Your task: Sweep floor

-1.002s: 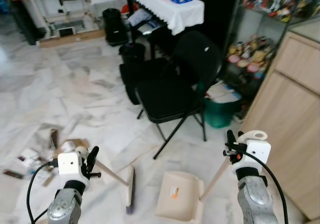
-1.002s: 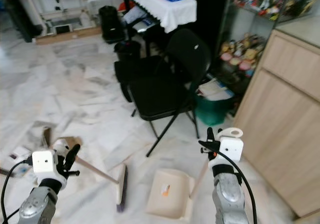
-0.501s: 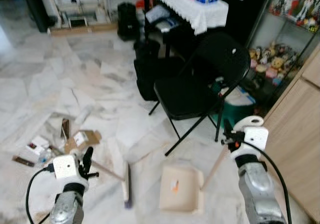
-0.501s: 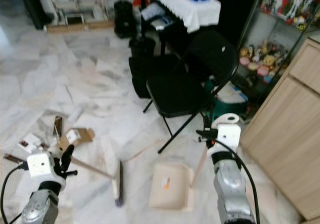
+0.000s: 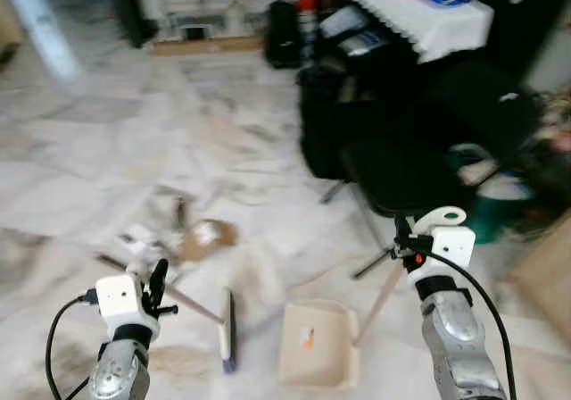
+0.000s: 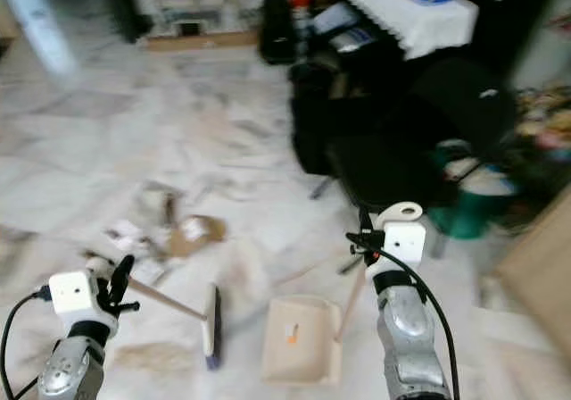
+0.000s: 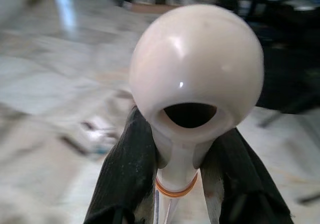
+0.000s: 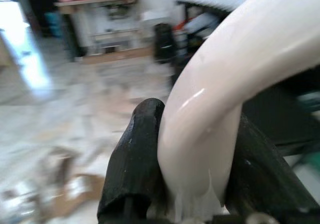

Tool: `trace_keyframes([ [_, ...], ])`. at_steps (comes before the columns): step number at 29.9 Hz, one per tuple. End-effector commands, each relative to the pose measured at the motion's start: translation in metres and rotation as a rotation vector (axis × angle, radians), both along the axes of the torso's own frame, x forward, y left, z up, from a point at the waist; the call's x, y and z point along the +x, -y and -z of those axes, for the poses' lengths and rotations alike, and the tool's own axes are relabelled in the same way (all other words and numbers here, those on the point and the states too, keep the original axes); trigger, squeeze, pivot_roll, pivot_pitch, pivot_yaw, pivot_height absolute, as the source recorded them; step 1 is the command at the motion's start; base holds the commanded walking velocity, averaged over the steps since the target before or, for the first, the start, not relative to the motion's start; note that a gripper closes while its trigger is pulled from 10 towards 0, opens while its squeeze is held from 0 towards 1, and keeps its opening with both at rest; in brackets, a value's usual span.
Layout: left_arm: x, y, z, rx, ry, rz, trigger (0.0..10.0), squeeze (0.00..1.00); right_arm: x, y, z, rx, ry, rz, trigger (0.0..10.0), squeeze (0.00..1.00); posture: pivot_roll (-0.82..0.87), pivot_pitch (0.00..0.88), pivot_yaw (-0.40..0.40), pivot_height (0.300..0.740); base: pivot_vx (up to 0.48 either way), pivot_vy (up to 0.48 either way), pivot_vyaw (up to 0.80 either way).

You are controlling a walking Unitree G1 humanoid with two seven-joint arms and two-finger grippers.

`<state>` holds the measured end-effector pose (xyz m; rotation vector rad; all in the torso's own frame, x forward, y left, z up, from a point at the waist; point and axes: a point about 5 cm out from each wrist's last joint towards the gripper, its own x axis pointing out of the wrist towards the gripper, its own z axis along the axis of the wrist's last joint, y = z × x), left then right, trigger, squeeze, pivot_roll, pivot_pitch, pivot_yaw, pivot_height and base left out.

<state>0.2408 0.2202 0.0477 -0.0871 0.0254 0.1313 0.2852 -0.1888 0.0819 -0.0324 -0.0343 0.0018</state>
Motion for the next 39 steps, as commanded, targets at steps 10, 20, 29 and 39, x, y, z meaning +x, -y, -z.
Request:
trace_keyframes([
  [10,0.005,-0.001,-0.013,0.026,0.039,0.035,10.0,0.00,-0.003,-0.007,-0.003,0.018,0.027,-0.008,10.0,0.00,-0.02,0.039,0.047,0.740,0.000,0.403,0.79],
  [20,0.006,-0.001,-0.018,0.030,0.051,0.033,10.0,0.00,-0.004,-0.012,-0.010,0.016,0.056,-0.025,10.0,0.00,-0.01,0.061,0.044,0.740,0.000,0.405,0.27],
  [29,0.013,0.006,-0.053,0.095,0.178,0.048,10.0,0.00,0.005,-0.009,-0.054,0.014,0.214,0.021,10.0,0.00,-0.01,0.079,0.049,0.740,0.000,0.000,0.00],
  [39,0.024,0.013,-0.061,0.087,0.201,0.049,10.0,0.00,0.011,-0.016,-0.049,0.045,0.183,0.022,10.0,0.00,-0.01,0.086,0.049,0.740,0.000,0.000,0.00],
])
